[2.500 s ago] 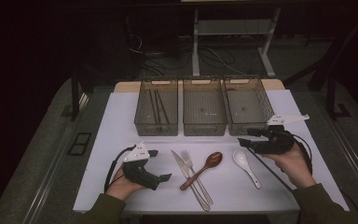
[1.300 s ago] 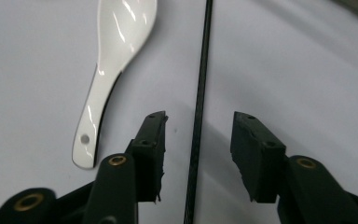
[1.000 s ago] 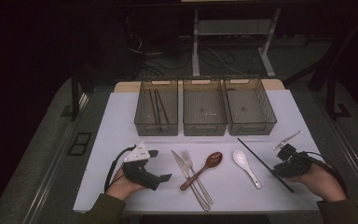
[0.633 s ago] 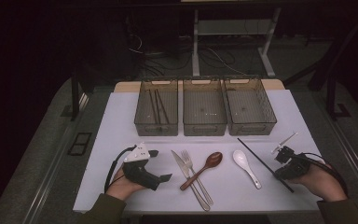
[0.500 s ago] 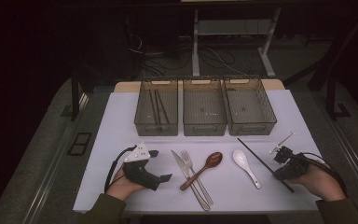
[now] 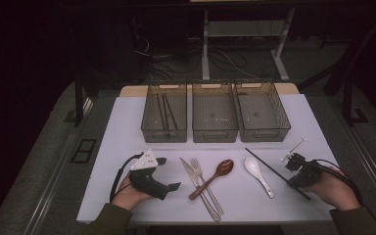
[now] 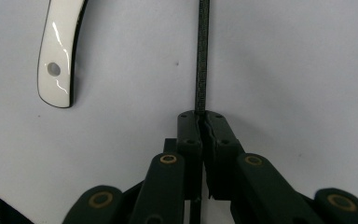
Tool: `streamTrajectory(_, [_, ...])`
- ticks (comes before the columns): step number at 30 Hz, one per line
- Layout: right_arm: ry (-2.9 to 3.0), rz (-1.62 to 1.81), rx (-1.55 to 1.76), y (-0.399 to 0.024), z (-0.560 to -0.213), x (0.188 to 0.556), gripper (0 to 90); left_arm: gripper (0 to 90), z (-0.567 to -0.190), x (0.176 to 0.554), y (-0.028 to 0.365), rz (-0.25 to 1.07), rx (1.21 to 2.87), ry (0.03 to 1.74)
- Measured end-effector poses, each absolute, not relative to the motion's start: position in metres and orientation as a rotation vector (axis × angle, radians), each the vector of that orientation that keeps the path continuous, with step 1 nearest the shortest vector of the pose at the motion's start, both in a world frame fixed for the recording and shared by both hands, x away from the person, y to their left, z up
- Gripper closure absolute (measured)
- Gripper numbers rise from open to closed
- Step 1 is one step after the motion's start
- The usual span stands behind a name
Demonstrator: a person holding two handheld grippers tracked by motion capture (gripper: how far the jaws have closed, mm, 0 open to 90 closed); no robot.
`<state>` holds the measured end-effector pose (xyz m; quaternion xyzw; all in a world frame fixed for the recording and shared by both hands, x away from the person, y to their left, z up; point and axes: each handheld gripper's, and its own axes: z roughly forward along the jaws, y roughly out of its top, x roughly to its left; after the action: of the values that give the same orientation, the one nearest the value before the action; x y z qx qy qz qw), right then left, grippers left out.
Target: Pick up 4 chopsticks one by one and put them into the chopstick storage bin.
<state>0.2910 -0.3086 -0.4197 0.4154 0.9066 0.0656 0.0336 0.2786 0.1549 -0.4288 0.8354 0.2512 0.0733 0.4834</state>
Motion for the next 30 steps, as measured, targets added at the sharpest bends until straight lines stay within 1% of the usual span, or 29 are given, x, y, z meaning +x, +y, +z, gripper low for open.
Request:
streamTrajectory(8, [2.782,0.246,1.269,-0.313,-0.419,0.291,84.7,0.0,-0.428,0.279,0.155,0.179,2.042,0.608])
streamTrajectory(30, [2.73,0.514,1.296,-0.329,-0.406,0.291,85.0,0.0,-0.429,0.279,0.155,0.178,2.041,0.61])
